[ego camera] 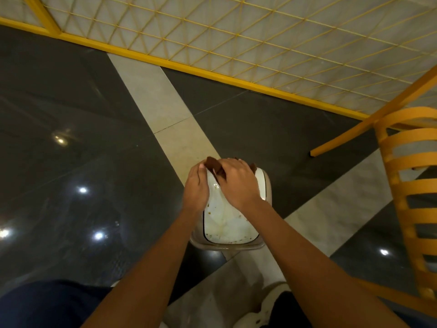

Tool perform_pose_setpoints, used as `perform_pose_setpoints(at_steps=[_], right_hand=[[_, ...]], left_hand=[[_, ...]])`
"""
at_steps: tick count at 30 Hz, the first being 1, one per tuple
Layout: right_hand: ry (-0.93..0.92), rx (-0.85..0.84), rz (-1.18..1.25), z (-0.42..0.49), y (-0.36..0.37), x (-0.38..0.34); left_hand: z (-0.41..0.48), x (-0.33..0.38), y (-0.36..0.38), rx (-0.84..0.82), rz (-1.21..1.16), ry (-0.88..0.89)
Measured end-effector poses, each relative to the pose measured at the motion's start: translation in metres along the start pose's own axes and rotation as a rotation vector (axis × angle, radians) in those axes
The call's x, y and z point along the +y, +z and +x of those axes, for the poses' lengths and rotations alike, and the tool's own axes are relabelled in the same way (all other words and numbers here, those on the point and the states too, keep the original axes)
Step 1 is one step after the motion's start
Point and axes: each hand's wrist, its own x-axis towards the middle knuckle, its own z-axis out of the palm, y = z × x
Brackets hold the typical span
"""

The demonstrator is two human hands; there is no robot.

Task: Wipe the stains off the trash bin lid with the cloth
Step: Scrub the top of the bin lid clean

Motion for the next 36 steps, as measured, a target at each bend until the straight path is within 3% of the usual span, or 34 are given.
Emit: perform_pose_setpoints(at_steps=[13,16,19,24,27,31,36], right_hand=[[0.025,-0.045,-0.084,-0.002,0.011,-0.012],[0.009,0.081,-0.081,-0.019,0.005,0.007],[0.164,0.249,-0.051,-0.028,-0.001,0.032],[0.449,0.134,0.201,-0.009,-0.010,0.049],[0.489,0.235,0.278,-0.020,-0.003,0.046],[0.476,0.403,0.312,-0.057,0.008,0.040],[0.458,0.350,0.278,-0.048,0.002,0.045]], left_hand=[[0.000,-0.009,0.000,0.006,-0.019,0.025],[-0.001,-0.009,0.001,0.023,-0.005,0.039],[-0.001,-0.010,0.000,0.017,0.000,0.044],[-0.007,-0.009,0.000,0.015,-0.102,-0.026],[-0.008,-0.006,0.001,0.018,-0.158,-0.056],[-0.004,-0.010,0.004,-0.008,-0.051,-0.014],[-0.001,-0.015,0.006,-0.001,0.035,0.024]])
